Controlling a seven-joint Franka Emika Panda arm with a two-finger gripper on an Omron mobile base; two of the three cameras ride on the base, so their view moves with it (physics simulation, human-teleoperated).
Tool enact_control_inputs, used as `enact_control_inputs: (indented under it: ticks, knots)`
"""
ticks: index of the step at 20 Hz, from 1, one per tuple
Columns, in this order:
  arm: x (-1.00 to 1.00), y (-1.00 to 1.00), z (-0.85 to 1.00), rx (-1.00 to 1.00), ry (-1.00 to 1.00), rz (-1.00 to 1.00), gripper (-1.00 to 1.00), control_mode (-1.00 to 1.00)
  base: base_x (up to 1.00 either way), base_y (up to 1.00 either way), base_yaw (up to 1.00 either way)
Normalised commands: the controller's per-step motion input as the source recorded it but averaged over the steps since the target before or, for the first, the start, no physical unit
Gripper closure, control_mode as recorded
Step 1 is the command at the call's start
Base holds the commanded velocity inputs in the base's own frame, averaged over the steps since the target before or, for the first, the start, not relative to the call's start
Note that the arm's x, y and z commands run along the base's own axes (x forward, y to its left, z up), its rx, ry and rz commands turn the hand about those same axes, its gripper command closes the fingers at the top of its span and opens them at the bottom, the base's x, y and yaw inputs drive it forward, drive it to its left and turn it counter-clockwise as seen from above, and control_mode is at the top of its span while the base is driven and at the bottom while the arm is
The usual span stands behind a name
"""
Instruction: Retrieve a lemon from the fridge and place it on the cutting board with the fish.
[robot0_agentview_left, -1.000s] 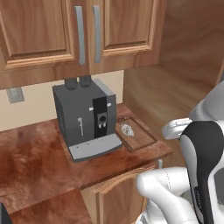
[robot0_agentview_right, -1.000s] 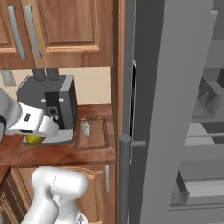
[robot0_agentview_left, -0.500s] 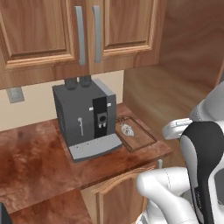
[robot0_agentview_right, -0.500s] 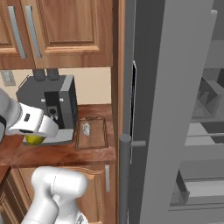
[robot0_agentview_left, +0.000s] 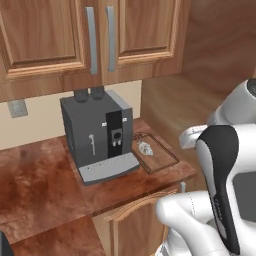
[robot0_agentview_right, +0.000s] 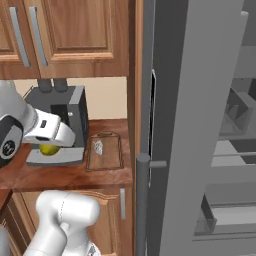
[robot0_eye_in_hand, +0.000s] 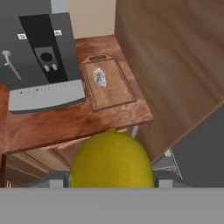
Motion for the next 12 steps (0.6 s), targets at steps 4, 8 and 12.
enact_control_inputs:
  ticks: [4, 8, 12]
  knots:
    - [0.72, 0.00, -0.24, 0.00, 0.01, 0.00, 1.00, -1.00, 0.00, 0.00, 0.00]
    - [0.62, -0.02, -0.33, 0.00, 0.04, 0.00, 1.00, -1.00, 0.00, 0.00, 0.00]
    - [0.52, 0.00, -0.28, 0.00, 0.01, 0.00, 1.00, -1.00, 0.00, 0.00, 0.00]
